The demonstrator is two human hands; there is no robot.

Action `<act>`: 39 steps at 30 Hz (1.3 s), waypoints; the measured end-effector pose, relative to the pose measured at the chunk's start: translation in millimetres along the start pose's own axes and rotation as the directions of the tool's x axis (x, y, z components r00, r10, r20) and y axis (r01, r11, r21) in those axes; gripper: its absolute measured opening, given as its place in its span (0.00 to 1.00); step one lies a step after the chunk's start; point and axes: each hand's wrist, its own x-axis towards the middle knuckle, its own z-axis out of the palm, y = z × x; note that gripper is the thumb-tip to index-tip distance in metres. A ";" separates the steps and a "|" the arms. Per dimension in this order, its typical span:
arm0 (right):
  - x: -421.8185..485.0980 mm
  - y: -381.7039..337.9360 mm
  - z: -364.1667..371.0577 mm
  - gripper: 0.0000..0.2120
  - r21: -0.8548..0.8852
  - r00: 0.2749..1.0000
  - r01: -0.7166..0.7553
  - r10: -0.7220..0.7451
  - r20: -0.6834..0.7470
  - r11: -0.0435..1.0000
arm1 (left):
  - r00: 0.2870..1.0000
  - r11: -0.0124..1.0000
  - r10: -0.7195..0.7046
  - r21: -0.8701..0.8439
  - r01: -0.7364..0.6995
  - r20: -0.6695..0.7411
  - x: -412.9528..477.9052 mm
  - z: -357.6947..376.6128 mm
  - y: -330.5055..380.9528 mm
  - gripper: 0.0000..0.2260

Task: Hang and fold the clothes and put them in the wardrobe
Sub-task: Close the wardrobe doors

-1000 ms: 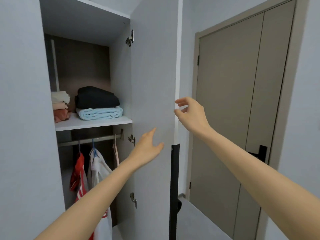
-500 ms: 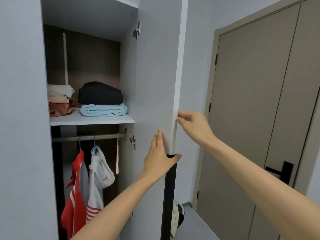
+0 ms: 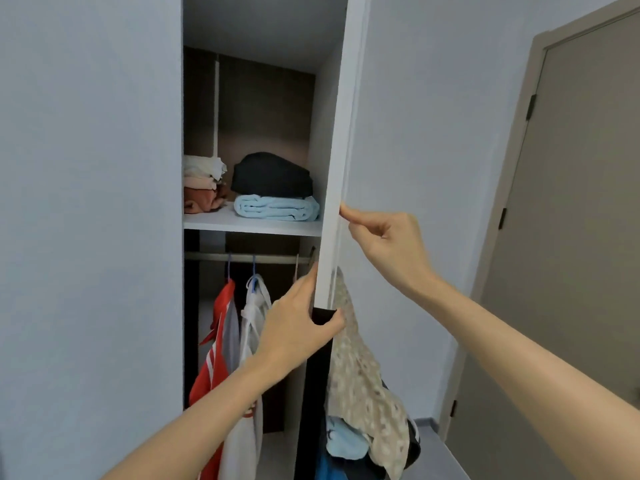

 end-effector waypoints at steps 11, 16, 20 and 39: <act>59.1 2.9 156.4 0.23 -0.390 0.950 0.308 -0.258 0.175 0.868 | 0.969 0.987 -0.159 -0.039 0.155 -0.187 16.4 -116.5 -128.3 0.13; 90.7 18.9 209.0 0.24 -0.490 0.940 0.337 -0.261 0.218 0.804 | 0.974 0.975 -0.176 0.110 0.192 -0.141 45.2 -148.2 -183.5 0.09; 102.6 36.6 234.7 0.29 -0.524 0.926 0.378 -0.317 0.207 0.763 | 0.968 0.957 -0.010 0.278 0.081 -0.249 74.0 -156.7 -215.4 0.25; 162.6 86.4 320.8 0.31 -0.656 0.952 0.286 -0.131 0.276 0.699 | 0.937 0.802 -0.192 0.503 0.321 -0.292 140.5 -143.9 -315.2 0.40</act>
